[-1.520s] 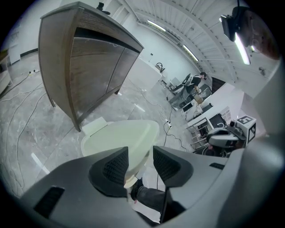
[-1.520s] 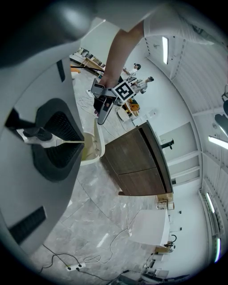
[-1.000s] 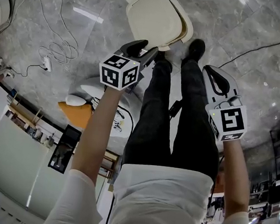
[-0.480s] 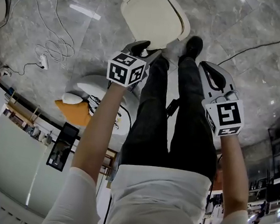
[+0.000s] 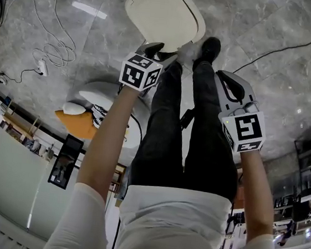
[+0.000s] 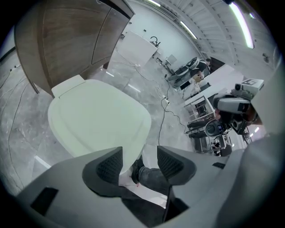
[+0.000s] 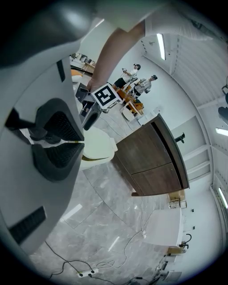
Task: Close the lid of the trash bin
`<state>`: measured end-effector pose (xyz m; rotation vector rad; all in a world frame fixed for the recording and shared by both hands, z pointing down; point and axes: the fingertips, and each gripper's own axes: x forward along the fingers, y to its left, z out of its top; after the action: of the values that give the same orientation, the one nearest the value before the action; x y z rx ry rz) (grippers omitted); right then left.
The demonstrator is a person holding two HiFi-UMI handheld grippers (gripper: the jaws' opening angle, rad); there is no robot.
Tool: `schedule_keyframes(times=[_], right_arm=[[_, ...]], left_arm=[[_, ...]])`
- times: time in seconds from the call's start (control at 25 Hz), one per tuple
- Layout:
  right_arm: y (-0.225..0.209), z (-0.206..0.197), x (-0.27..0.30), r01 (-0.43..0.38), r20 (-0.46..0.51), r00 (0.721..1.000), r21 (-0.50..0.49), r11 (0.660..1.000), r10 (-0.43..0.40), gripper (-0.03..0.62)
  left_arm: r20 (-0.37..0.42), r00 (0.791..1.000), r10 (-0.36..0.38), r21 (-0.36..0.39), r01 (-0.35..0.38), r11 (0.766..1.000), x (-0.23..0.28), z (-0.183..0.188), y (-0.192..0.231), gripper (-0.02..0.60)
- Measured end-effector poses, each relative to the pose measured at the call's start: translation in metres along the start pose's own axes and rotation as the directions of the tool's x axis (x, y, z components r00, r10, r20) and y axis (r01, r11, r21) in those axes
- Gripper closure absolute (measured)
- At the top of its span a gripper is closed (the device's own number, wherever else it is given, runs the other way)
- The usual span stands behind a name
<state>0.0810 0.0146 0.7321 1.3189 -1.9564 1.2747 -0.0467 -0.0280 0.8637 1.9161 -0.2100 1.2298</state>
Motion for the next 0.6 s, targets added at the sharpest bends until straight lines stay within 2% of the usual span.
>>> schedule_keyframes(times=[0.24, 0.6], right_arm=[[-0.002, -0.005, 0.002, -0.007, -0.006, 1.0, 0.006, 1.0, 0.007, 0.56], [-0.016, -0.013, 0.006, -0.004, -0.019, 1.0, 0.022, 1.0, 0.004, 0.559]], left_arm=[[-0.04, 0.999, 0.003, 0.043, -0.001, 0.999, 0.014, -0.009, 0.0, 0.311], [-0.062, 0.998, 0.029, 0.025, -0.027, 0.999, 0.035, -0.015, 0.011, 0.303]])
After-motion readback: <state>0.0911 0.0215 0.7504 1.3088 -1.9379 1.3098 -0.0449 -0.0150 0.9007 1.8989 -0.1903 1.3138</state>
